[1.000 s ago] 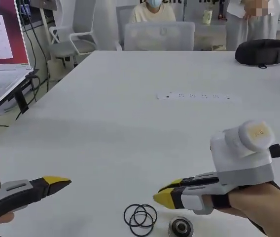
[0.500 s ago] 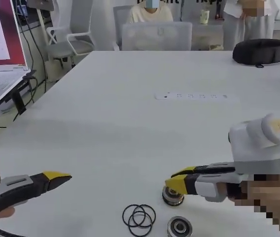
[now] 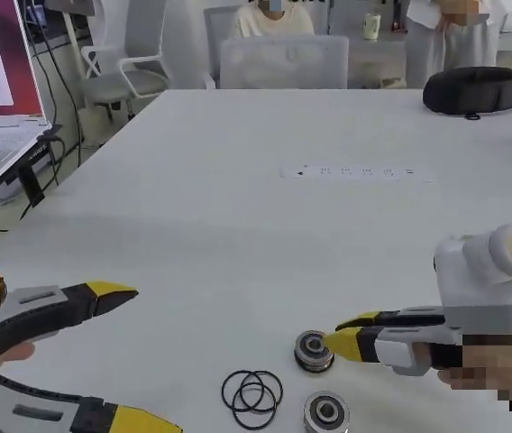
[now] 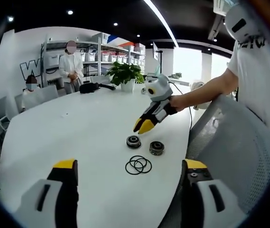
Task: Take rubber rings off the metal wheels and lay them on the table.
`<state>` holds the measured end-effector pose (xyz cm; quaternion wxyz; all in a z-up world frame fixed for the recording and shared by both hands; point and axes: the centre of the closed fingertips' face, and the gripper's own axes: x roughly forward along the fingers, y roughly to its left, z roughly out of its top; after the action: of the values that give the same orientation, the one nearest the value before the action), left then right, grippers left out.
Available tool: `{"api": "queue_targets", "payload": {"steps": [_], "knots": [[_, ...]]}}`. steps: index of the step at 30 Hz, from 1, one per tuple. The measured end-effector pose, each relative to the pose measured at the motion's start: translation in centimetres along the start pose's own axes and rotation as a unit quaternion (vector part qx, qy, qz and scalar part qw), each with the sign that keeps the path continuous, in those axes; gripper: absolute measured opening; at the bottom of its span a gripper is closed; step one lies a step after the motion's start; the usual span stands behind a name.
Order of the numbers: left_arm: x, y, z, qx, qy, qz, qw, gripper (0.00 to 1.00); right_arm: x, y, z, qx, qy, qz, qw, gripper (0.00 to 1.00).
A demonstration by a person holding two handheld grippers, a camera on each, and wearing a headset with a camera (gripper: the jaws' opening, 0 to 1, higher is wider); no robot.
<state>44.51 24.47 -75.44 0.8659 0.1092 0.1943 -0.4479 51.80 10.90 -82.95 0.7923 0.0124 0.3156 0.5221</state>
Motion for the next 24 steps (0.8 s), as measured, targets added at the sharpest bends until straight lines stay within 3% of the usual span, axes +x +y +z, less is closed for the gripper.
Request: {"api": "queue_targets", "payload": {"steps": [11,24], "knots": [[0.9,0.7,2.2,0.033,-0.005,-0.014,0.9994,0.83,0.5,-0.3,-1.7,-0.020,0.032,-0.002,0.9993,0.17],[3.6,0.2,3.5,0.080,0.010,-0.056,0.9952,0.79,0.7,-0.1,-2.2,-0.031,0.046,0.001,0.9985,0.16]]}}
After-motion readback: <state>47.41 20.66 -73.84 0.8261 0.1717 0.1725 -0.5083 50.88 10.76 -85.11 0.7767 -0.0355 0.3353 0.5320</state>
